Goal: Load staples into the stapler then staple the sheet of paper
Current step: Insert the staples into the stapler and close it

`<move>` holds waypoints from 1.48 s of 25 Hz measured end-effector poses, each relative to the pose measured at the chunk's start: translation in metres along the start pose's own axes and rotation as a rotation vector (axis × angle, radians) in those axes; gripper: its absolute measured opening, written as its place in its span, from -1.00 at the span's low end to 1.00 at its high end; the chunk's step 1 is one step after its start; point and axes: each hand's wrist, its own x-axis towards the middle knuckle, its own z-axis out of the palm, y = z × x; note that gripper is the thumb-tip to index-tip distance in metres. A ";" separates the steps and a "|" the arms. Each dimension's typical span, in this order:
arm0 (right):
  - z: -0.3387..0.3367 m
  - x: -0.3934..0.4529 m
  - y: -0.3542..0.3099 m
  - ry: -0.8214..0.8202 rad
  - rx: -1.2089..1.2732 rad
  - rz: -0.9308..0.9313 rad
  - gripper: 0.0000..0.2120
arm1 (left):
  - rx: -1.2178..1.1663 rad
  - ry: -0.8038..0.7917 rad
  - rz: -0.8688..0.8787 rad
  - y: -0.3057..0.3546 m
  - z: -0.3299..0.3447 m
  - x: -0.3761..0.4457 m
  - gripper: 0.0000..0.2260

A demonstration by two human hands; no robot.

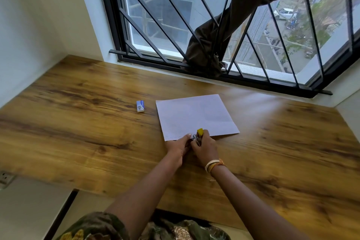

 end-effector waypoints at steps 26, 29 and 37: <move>-0.026 0.018 -0.011 -0.623 1.180 0.771 -0.48 | -0.030 0.012 -0.070 0.011 0.001 0.001 -0.85; -0.024 0.020 -0.009 -0.631 1.164 0.773 -0.49 | -0.040 0.021 -0.036 0.010 0.001 -0.001 -0.76; -0.020 0.021 -0.004 -0.591 1.166 0.767 -0.58 | -0.019 0.002 -0.032 0.007 0.002 0.003 -0.75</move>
